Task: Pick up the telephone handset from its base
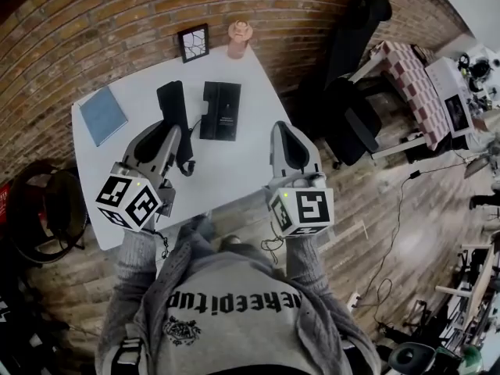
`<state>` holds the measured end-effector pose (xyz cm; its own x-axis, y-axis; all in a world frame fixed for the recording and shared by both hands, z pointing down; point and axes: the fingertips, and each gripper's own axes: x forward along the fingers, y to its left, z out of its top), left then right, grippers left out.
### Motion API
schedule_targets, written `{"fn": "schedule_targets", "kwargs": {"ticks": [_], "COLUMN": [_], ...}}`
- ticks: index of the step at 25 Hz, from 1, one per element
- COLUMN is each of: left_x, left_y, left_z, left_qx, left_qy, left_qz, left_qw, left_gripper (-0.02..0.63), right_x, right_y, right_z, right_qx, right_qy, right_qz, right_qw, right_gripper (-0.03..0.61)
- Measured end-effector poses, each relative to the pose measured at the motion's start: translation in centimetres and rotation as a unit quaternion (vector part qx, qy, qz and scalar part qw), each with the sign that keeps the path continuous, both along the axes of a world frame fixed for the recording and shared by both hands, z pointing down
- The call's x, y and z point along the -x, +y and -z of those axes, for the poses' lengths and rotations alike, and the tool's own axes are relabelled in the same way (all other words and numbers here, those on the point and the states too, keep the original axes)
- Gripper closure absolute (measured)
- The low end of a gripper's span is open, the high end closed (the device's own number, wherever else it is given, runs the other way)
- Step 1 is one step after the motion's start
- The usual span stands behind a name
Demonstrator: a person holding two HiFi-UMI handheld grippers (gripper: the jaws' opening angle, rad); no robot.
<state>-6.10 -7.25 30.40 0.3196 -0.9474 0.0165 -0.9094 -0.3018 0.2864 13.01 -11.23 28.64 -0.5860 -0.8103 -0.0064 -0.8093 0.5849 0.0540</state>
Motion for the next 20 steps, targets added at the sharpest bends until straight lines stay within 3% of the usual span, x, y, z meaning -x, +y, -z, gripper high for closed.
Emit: {"fn": "schedule_targets", "kwargs": {"ticks": [20], "left_x": [-1.0], "left_y": [8.2], "left_z": [4.6], "left_qx": [-0.077], "left_qy": [-0.03], "left_qz": [0.116], "left_qw": [0.9897], "left_gripper": [0.543], "right_x": [-2.8], "right_y": [5.7], "right_z": [2.8], "right_qx": [-0.039], "right_qy": [-0.005], "right_qz": [0.038], "right_qw": [0.999], "right_gripper": [0.574]}}
